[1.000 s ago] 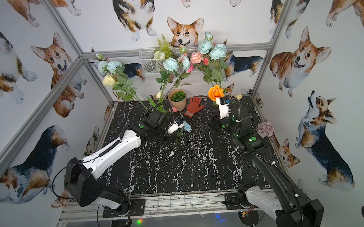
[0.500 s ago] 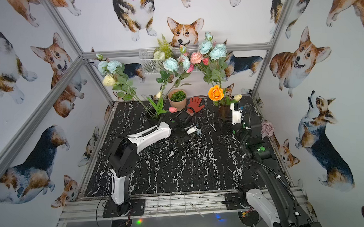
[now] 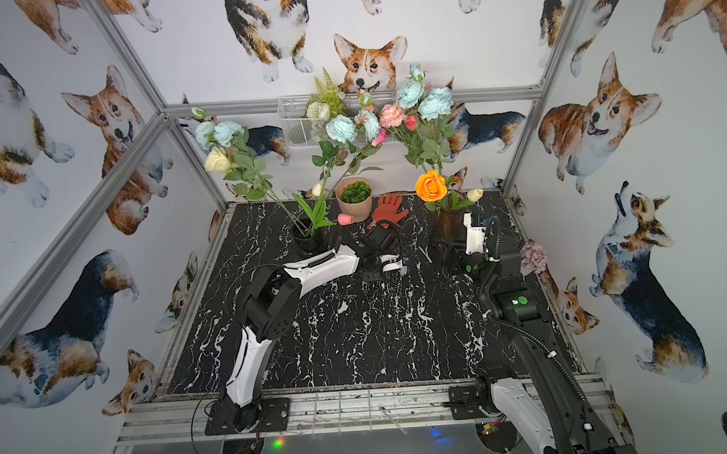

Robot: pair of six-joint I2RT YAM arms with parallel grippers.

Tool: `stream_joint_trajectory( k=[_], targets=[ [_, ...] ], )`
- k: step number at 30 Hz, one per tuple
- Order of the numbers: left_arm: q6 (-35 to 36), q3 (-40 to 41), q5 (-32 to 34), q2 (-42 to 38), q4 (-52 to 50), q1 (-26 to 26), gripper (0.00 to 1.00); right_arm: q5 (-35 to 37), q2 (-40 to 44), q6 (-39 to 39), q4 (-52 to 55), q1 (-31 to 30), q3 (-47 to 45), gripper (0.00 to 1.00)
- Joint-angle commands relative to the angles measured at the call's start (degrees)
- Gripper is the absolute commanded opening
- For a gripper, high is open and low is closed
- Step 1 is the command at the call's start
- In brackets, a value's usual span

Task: Pick out blue flowers from the vase
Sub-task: Place the flower at the center of the board.

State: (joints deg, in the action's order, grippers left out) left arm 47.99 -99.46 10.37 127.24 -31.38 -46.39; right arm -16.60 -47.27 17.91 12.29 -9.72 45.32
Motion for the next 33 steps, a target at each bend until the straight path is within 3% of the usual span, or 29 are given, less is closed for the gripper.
stream_joint_trajectory(
  k=[1,10,17,19,33],
  targets=[
    [5.01,-2.28,-1.31,1.71,0.42,-0.02,0.00,-0.34,-0.02,1.29,-2.73,0.11,-0.23,0.58],
    [5.06,-5.59,-3.33,4.42,-0.13,-0.35,0.02,-0.36,-0.28,1.43,-2.83,0.21,-0.57,0.59],
    [3.16,-4.31,-4.57,3.29,-0.31,-0.48,0.36,-0.27,0.27,1.51,-2.94,0.22,-0.53,0.62],
    [2.84,-3.82,-4.21,2.87,-0.16,-0.59,0.40,-0.27,0.33,1.42,-2.83,0.22,-0.41,0.62],
    [-4.85,7.12,-3.39,-15.09,9.40,-0.84,0.50,-2.16,-1.02,1.60,-3.55,0.18,1.16,0.66]
  ],
)
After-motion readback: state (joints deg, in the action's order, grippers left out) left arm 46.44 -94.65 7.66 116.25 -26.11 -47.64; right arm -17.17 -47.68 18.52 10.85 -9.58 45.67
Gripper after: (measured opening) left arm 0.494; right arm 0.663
